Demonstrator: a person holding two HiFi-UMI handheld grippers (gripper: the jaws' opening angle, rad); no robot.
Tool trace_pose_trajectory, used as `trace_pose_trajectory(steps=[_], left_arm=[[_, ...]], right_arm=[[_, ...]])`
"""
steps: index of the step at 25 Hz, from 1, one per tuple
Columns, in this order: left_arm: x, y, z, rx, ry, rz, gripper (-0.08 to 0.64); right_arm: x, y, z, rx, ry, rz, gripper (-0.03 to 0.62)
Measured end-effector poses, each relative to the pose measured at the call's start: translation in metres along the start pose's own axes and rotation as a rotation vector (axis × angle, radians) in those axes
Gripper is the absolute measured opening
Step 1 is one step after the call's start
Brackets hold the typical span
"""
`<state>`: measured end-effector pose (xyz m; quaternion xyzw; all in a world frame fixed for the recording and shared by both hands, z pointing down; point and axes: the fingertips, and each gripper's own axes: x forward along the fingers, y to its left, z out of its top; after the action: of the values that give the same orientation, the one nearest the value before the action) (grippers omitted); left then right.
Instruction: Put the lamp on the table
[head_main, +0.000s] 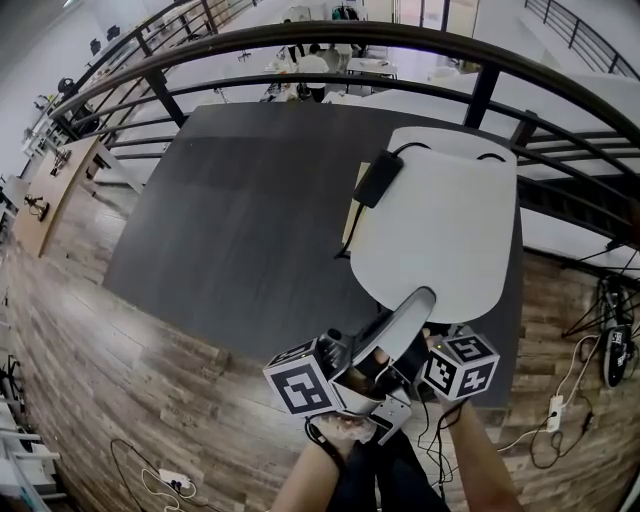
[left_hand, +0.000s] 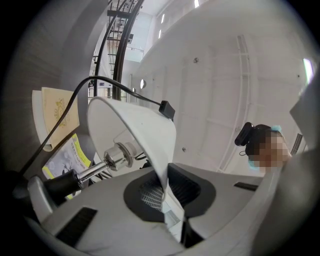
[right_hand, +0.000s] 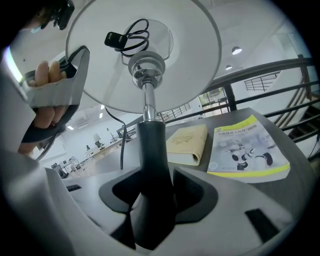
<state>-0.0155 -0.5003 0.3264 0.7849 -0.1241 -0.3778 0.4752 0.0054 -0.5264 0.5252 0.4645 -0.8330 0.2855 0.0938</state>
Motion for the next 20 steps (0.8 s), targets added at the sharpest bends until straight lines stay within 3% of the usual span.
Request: trace_pose_trajectory(steps=[20], left_arm=[[0.014, 0.029, 0.010, -0.005, 0.010, 0.008, 0.038]], right_arm=[[0.029, -0.027, 0.011, -0.014, -0.029, -0.015, 0.207]])
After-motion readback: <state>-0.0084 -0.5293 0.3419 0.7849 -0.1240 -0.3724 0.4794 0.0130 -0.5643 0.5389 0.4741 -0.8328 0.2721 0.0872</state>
